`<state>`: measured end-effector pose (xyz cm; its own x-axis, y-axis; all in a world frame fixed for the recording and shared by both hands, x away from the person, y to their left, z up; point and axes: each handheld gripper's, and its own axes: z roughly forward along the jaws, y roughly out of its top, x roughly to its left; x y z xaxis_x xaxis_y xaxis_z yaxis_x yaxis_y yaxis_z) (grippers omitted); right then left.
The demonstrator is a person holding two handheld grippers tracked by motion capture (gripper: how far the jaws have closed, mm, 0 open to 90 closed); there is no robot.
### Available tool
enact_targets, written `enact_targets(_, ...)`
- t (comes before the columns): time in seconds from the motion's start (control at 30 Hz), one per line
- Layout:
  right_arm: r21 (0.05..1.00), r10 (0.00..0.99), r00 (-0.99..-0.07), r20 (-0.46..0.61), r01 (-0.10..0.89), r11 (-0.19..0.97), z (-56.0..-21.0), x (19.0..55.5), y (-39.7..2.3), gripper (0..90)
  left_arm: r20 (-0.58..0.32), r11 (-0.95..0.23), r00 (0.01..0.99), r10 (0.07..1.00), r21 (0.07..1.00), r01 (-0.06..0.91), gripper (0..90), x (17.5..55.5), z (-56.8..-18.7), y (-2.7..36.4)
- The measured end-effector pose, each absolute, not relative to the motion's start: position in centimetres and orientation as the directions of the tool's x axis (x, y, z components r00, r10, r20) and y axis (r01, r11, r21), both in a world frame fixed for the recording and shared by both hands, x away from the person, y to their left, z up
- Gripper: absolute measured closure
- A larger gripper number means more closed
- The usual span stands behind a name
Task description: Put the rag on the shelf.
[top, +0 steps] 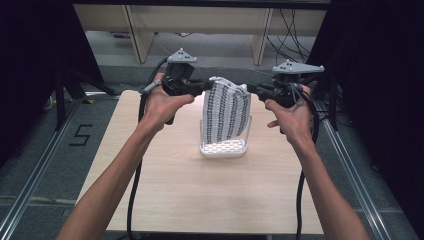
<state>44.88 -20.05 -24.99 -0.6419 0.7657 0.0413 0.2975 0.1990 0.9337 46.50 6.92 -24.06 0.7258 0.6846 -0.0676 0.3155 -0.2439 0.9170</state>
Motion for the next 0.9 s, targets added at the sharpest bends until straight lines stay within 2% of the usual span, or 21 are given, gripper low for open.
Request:
enact_targets(0.3, 0.923, 0.788, -0.61, 0.084, 0.346, 0.17, -25.4, 48.1, -19.5, 89.1, -0.124, -0.176, 0.665, 0.736, 0.914, 0.365, 85.1, 49.6, -25.0, 6.9)
enact_targets(0.63, 0.909, 0.812, -0.567, 0.139, 0.399, 0.123, -26.8, 51.1, -19.6, 89.0, -0.134, -0.177, 0.63, 0.765, 0.897, 0.406, 84.7, 52.2, -26.9, 6.5)
enact_targets(0.7, 0.898, 0.81, -0.554, 0.193, 0.433, 0.082, -27.4, 51.8, -19.5, 89.0, -0.142, -0.17, 0.62, 0.772, 0.894, 0.415, 84.8, 52.7, -27.2, 6.6)
enact_targets(0.8, 0.897, 0.811, -0.556, 0.181, 0.431, 0.095, -27.7, 52.4, -19.4, 89.0, -0.152, -0.162, 0.603, 0.783, 0.886, 0.434, 84.7, 53.2, -27.7, 6.8)
enact_targets(0.9, 0.877, 0.821, -0.535, 0.197, 0.47, 0.096, -28.6, 53.1, -18.9, 88.8, -0.168, -0.149, 0.588, 0.791, 0.88, 0.45, 84.6, 53.7, -28.3, 7.0)
